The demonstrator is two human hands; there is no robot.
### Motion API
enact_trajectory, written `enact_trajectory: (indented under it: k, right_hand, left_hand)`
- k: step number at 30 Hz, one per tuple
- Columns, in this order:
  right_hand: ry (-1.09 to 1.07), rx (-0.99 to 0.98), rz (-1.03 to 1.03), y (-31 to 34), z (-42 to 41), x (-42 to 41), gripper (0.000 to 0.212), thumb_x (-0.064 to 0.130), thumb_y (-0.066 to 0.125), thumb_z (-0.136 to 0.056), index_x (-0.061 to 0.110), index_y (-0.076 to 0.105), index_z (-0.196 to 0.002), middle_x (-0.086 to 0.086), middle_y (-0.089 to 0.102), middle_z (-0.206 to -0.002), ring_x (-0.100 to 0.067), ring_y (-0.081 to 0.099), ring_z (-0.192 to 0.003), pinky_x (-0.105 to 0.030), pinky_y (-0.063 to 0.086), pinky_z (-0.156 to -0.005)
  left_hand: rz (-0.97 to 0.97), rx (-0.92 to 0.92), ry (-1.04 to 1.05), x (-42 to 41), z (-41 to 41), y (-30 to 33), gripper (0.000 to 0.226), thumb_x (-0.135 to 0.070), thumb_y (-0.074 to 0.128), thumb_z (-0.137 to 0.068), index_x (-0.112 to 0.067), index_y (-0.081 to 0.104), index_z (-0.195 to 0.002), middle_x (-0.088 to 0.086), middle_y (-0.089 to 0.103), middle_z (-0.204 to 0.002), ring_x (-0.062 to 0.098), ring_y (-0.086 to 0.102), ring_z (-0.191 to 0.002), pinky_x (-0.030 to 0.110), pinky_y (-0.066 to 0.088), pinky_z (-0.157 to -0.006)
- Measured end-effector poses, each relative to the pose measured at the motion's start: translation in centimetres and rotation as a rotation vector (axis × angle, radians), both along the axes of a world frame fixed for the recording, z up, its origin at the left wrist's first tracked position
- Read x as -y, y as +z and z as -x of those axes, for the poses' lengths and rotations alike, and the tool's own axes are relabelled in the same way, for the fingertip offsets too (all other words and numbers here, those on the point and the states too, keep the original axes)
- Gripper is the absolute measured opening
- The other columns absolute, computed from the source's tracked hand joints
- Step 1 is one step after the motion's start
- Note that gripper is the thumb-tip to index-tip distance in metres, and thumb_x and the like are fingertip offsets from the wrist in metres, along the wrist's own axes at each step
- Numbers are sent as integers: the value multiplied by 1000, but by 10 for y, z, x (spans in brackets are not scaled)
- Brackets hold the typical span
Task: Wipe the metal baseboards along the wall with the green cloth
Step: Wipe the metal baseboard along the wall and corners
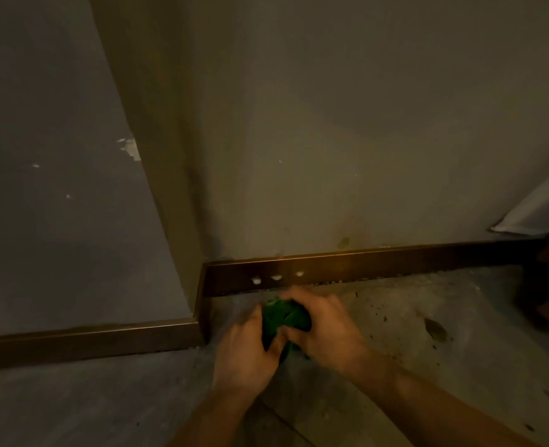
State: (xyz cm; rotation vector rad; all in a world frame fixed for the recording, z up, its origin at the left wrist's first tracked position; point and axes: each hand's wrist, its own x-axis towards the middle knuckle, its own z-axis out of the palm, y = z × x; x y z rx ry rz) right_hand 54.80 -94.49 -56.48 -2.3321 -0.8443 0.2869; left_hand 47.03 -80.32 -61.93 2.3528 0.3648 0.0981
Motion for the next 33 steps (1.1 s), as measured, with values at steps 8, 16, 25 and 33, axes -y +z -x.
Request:
enact_trajectory:
  k: [8, 16, 25, 33]
  right_hand:
    - [347, 599, 436, -1, -2, 2, 50, 18, 70, -74, 25, 57, -122, -10, 56, -131, -34, 56, -114, -45, 56, -75]
    - [663, 913, 444, -38, -23, -34, 25, 22, 56, -92, 24, 57, -117, -13, 57, -131, -38, 52, -121, -50, 54, -87]
    - [812, 1225, 544, -84, -74, -70, 22, 17, 52, -97, 15, 70, -111, -15, 57, -130, -42, 42, -126, -53, 37, -103]
    - [796, 1286, 698, -82, -81, -47, 32, 19, 48, -97, 12, 69, -119, -18, 52, -141, -41, 39, -131, -54, 34, -109]
  left_hand:
    - [-378, -173, -158, -9, 26, -36, 123, -90, 35, -75, -18, -35, -146, 3, -33, -160, 21, -31, -147, 38, -16, -123]
    - [-408, -178, -144, -6, 41, -78, 125, -95, 43, -69, 7, 47, -141, 26, 39, -153, 43, 38, -141, 51, 28, -111]
    - [-448, -177, -109, -5, 38, -75, 132, -100, 39, -65, 7, 46, -142, 25, 40, -152, 41, 41, -140, 50, 27, -110]
    - [-460, -190, -133, -8, 42, -67, 133, -102, 29, -66, -3, 18, -154, 17, 10, -164, 37, 8, -151, 42, 0, -118]
